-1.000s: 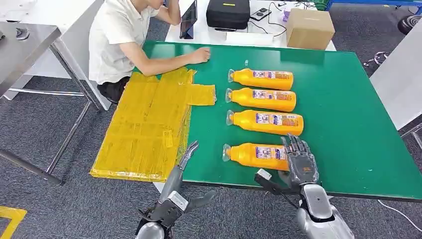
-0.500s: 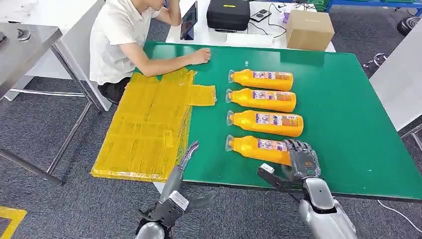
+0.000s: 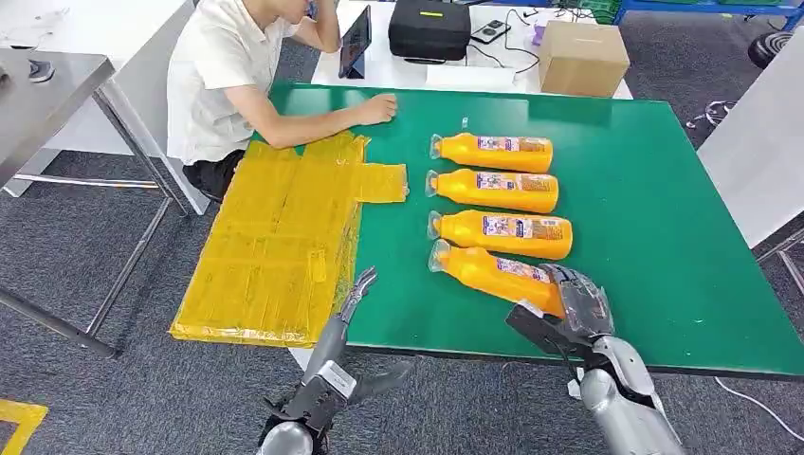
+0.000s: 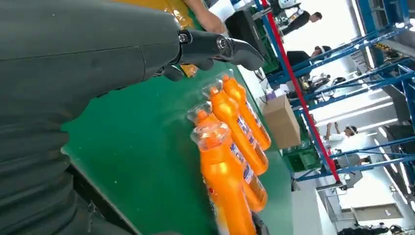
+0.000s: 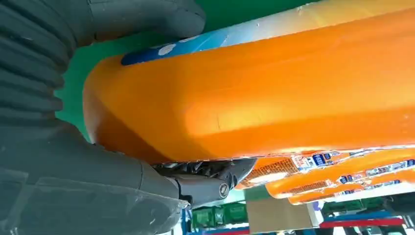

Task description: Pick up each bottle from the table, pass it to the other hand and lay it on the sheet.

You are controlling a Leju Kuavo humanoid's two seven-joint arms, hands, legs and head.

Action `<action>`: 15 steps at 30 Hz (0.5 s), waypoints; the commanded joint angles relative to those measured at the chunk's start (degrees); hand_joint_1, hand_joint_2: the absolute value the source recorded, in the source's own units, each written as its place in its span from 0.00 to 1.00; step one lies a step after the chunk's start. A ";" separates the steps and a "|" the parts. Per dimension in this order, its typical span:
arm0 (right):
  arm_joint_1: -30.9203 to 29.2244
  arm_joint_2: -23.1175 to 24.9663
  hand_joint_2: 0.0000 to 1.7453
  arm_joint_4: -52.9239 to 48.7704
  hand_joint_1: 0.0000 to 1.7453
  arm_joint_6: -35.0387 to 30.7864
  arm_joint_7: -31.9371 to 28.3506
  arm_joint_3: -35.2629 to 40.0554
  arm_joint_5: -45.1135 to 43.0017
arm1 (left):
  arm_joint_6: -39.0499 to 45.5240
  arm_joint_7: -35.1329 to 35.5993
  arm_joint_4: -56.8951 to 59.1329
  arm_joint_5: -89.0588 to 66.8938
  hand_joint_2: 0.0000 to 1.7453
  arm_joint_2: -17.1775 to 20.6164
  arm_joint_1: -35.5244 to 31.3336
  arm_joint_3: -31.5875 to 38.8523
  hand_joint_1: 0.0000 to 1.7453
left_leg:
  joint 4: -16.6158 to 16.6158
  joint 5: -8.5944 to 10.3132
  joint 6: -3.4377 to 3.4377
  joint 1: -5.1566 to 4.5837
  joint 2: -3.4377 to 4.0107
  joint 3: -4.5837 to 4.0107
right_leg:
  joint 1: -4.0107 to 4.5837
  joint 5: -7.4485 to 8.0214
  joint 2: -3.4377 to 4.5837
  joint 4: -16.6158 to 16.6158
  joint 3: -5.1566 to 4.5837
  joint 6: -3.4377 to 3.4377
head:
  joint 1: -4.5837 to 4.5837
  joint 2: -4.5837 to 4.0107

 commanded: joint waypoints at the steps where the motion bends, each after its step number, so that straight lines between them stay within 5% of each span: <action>1: 7.34 7.54 1.00 -11.68 0.99 -1.54 -5.20 -2.72 -12.09 | 0.60 0.67 1.61 15.68 1.00 -2.11 -0.99 2.95 0.00 | -0.04 0.03 -0.09 0.10 -0.05 -0.05 | 0.11 0.04 -0.03 -0.08 0.01 -0.13 | 0.00 0.00; 4: 7.79 8.27 1.00 -14.96 0.99 -2.65 -4.14 -1.22 -12.96 | 0.12 0.81 2.60 19.68 1.00 -1.91 -1.26 2.48 0.00 | -0.07 0.03 -0.10 0.05 0.02 -0.08 | 0.05 0.02 0.04 -0.02 -0.04 -0.15 | -0.02 0.00; 5: 7.89 8.41 1.00 -15.43 0.89 -3.40 -4.37 -1.20 -13.46 | -0.32 1.20 2.72 21.81 1.00 -2.21 -1.04 3.01 0.00 | -0.06 0.02 -0.09 0.04 0.02 -0.12 | 0.04 0.02 0.05 0.00 -0.07 -0.13 | -0.02 0.00; 9: 8.15 10.82 1.00 -19.02 0.95 -7.28 -7.56 0.76 -19.15 | -4.41 4.68 4.51 35.08 1.00 -1.73 -0.63 2.12 0.00 | -0.05 0.04 -0.04 0.00 -0.09 -0.32 | 0.00 -0.02 -0.04 0.01 -0.20 -0.08 | -0.02 0.00; 11: 7.30 11.43 1.00 -19.12 0.95 -6.76 -8.23 3.16 -21.80 | -10.64 11.61 5.53 46.09 1.00 -1.04 -0.29 1.89 0.00 | -0.05 0.08 0.01 0.00 -0.05 -0.48 | -0.02 0.00 -0.04 0.04 -0.32 -0.07 | -0.02 0.00; 15: 6.03 12.63 1.00 -17.38 0.85 -4.13 -10.10 9.88 -23.72 | -14.77 10.86 6.00 50.49 1.00 0.36 -1.11 -0.13 0.00 | -0.08 0.05 -0.02 0.03 0.08 -0.51 | -0.01 0.01 0.09 0.00 -0.35 -0.10 | 0.00 0.00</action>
